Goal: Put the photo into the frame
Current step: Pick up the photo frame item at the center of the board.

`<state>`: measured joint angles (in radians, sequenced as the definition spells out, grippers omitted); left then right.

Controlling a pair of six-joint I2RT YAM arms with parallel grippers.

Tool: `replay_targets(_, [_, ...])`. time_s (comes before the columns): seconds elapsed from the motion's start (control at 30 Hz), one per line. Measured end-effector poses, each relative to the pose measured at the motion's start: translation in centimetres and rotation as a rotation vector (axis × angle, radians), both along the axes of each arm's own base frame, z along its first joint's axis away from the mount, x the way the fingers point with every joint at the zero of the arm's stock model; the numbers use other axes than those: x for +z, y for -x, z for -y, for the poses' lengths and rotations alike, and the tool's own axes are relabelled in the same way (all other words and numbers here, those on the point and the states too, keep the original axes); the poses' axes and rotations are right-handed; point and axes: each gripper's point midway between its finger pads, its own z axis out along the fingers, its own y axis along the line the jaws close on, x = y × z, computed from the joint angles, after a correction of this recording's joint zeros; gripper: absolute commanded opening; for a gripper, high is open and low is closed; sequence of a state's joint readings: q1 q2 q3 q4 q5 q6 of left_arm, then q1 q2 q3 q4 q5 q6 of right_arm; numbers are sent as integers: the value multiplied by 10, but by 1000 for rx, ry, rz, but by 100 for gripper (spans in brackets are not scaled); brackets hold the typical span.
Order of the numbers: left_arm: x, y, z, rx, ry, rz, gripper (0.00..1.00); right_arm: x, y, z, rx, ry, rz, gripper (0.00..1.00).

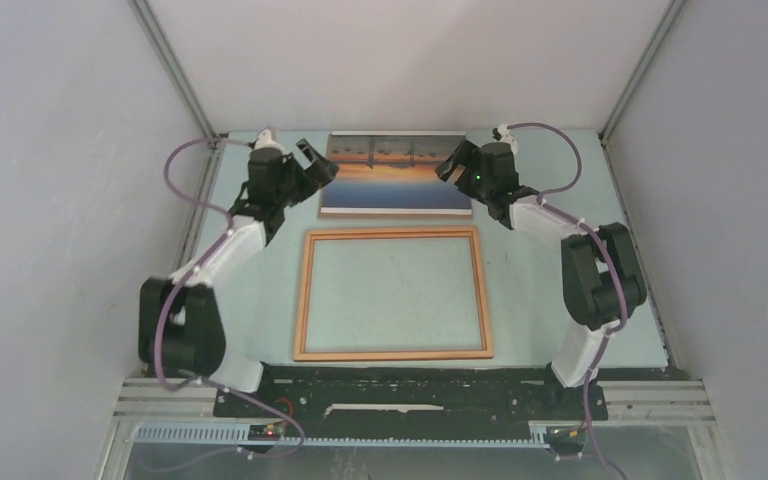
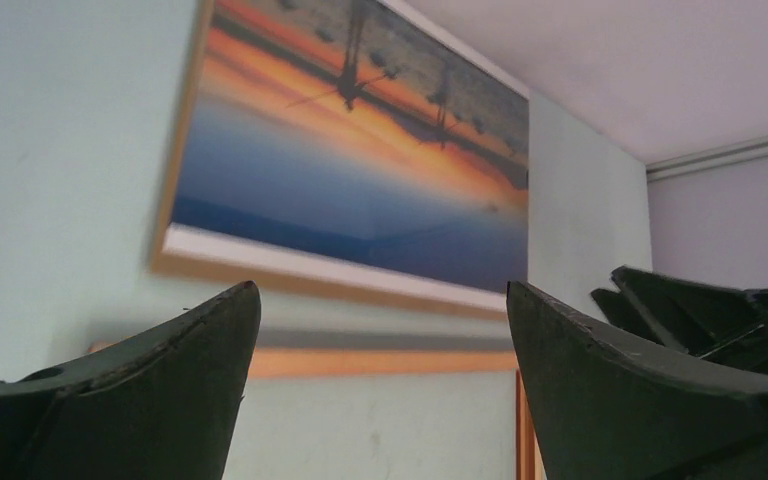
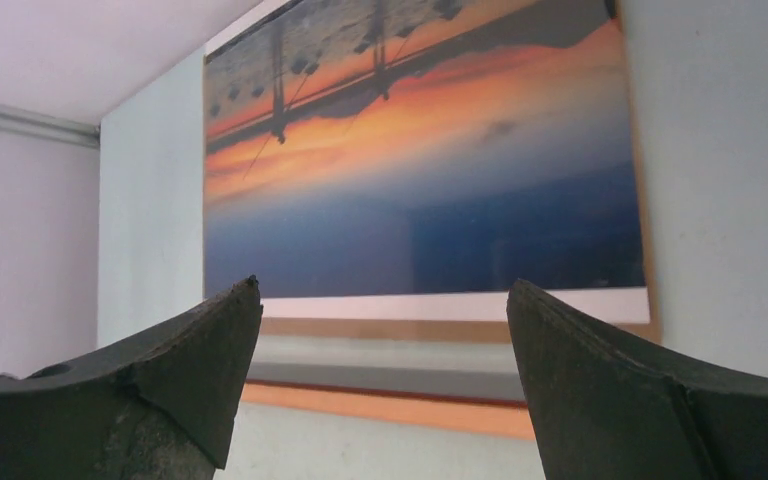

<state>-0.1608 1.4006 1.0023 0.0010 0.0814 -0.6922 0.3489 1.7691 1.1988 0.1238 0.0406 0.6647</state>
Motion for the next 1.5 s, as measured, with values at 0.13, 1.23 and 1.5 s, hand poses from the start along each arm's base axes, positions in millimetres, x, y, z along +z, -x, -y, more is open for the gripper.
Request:
replay_targets(0.13, [-7, -57, 27, -25, 25, 12, 100, -27, -25, 26, -21, -96, -72, 99])
replay_targets(1.23, [-150, -129, 92, -120, 220, -271, 99, -106, -11, 58, 181, -452, -341, 73])
replay_targets(1.5, [-149, -130, 90, -111, 240, -277, 99, -106, -10, 58, 184, -456, -325, 72])
